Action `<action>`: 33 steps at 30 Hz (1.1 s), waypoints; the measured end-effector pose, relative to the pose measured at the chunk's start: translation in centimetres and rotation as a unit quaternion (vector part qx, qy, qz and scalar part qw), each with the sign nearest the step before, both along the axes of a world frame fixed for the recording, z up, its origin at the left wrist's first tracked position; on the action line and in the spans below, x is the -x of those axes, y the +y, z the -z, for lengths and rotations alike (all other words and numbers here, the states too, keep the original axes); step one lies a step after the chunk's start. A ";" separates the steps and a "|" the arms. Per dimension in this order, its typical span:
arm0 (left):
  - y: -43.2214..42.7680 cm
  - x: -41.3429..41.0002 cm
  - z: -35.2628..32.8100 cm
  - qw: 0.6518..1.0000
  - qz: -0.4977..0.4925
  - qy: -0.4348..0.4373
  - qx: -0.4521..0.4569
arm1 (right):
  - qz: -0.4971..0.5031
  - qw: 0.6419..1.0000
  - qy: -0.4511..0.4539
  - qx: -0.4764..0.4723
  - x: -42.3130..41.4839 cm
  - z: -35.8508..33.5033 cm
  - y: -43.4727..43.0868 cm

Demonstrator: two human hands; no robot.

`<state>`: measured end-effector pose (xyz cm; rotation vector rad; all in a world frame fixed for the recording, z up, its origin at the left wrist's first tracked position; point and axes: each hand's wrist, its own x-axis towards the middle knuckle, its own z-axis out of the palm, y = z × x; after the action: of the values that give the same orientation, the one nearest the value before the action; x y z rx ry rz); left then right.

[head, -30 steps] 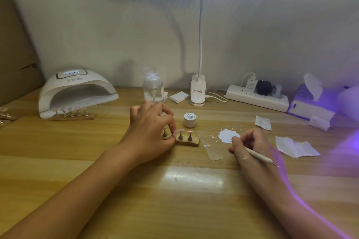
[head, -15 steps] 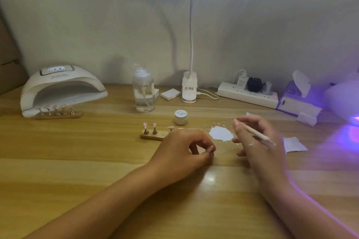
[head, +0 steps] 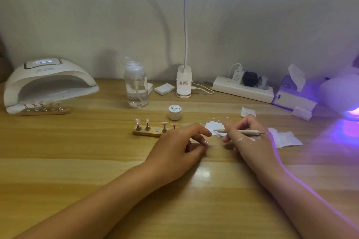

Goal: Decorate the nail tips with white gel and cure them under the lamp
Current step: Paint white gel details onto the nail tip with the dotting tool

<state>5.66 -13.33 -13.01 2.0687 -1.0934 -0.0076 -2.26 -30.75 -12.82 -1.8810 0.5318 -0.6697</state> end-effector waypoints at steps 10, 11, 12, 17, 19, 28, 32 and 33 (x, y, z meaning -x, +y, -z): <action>0.1 0.4 -0.3 0.999 -0.030 -0.023 -0.014 | 0.008 1.000 0.022 0.009 0.1 -0.4 0.3; 0.1 0.4 -0.3 1.000 -0.025 -0.014 -0.005 | 0.014 1.000 0.020 0.003 0.1 -0.4 0.3; 0.1 0.4 -0.3 1.000 -0.020 -0.004 0.007 | 0.021 1.000 0.019 -0.002 0.2 -0.4 0.2; 0.0 0.3 -0.4 1.000 -0.028 -0.009 0.004 | 0.005 0.998 0.052 0.036 0.0 -0.4 0.4; 0.0 0.3 -0.3 0.999 -0.030 -0.009 0.003 | 0.011 0.999 0.041 0.011 0.0 -0.4 0.2; 0.2 0.2 -0.3 1.000 -0.025 -0.006 0.006 | 0.051 0.998 0.015 -0.016 0.2 -0.5 0.1; 0.2 0.1 -0.2 1.000 -0.025 -0.003 0.011 | 0.062 0.998 0.008 -0.002 0.1 -0.3 -0.1; 0.1 0.1 -0.2 1.000 -0.025 -0.001 0.013 | 0.059 0.998 0.012 0.003 0.2 -0.3 -0.1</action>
<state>5.58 -13.20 -12.79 2.0728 -1.0382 0.0321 -2.42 -30.84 -12.53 -1.8765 0.6607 -0.7288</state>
